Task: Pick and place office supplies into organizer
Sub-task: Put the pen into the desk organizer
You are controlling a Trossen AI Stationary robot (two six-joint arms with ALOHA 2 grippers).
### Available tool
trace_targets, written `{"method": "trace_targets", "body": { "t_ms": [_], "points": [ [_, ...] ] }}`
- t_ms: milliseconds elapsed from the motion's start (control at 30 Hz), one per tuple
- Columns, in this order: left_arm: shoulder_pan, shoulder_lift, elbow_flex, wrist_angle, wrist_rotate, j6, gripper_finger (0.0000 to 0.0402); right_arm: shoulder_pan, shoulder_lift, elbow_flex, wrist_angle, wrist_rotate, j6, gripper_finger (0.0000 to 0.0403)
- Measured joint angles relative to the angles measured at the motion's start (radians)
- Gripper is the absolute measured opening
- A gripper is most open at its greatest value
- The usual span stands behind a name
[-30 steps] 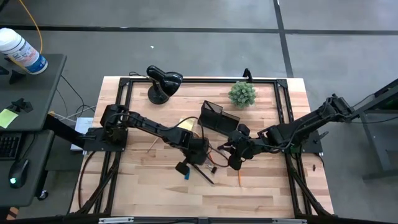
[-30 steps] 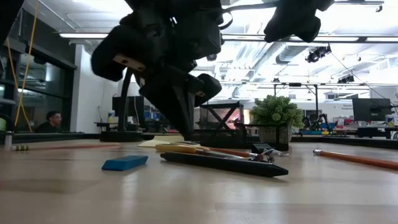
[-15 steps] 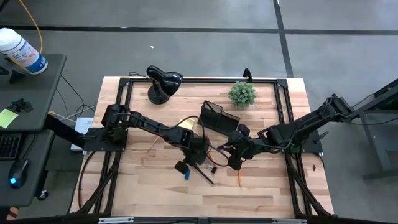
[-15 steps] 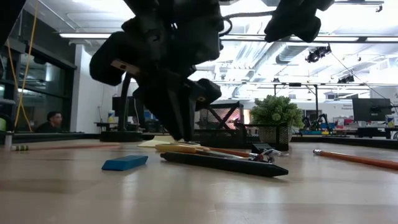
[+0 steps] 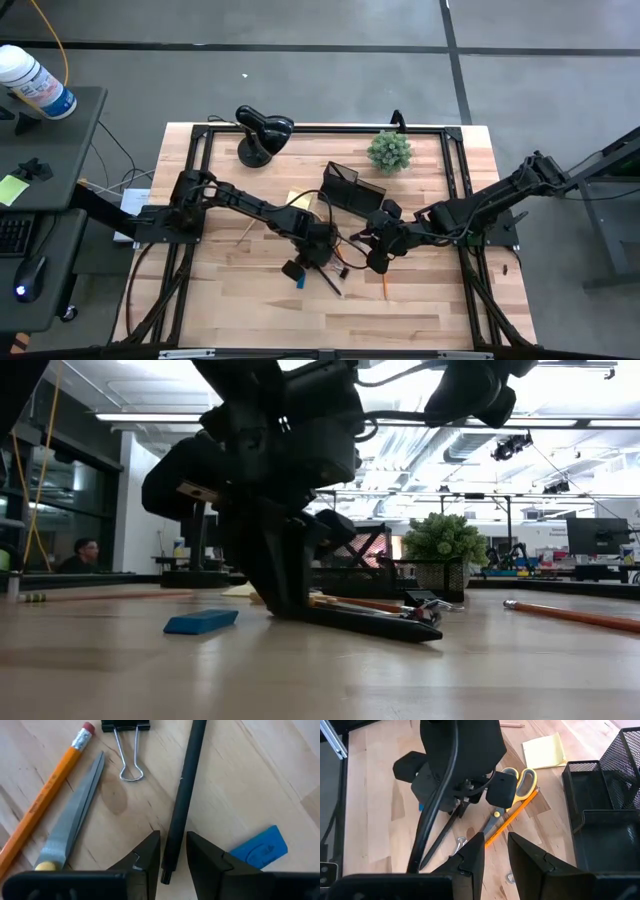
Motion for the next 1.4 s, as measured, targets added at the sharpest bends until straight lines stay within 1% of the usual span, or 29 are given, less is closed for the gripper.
{"method": "trace_targets", "body": {
  "t_ms": [167, 267, 367, 467, 533, 700, 867, 1000, 1100, 1200, 1400],
  "points": [
    [-0.008, 0.002, 0.0, 0.001, -0.01, 0.001, 0.0085, 0.0, 0.0, 0.0, -0.001, 0.0, 0.0, 0.0083],
    [-0.012, 0.002, 0.0, 0.001, -0.018, 0.004, 0.0079, 0.0, 0.0, 0.0, -0.001, 0.002, 0.0, 0.0083],
    [-0.012, 0.003, 0.0, 0.003, -0.02, 0.004, 0.0056, 0.0, 0.0, 0.0, -0.001, 0.007, -0.002, 0.0083],
    [-0.012, 0.003, 0.0, 0.004, -0.021, 0.004, 0.0021, -0.001, 0.0, 0.0, -0.001, 0.008, -0.003, 0.0083],
    [-0.012, 0.003, 0.0, 0.002, -0.019, 0.003, 0.001, -0.001, 0.0, 0.0, -0.001, 0.008, -0.004, 0.0083],
    [-0.012, 0.004, 0.0, 0.001, -0.018, -0.001, 0.0023, -0.001, 0.0, 0.0, -0.001, 0.008, -0.004, 0.0083],
    [-0.013, -0.01, -0.002, -0.006, -0.022, -0.008, 0.0006, -0.001, 0.0, 0.0, -0.001, 0.008, -0.004, 0.0083],
    [-0.016, -0.033, -0.006, -0.035, -0.019, -0.019, 0.0009, -0.001, -0.001, 0.0, -0.004, 0.008, -0.004, 0.0083],
    [-0.017, -0.064, -0.005, -0.076, -0.059, -0.017, 0.0004, -0.001, -0.016, 0.0, -0.034, 0.011, -0.003, 0.0083],
    [-0.014, -0.093, -0.006, -0.122, -0.113, -0.014, 0.0003, 0.002, -0.053, 0.0, -0.072, 0.037, 0.0, 0.0083],
    [0.018, -0.176, -0.003, -0.152, -0.215, 0.004, 0.0001, 0.006, -0.143, 0.0, -0.103, 0.101, 0.0, 0.0083]
  ]
}}
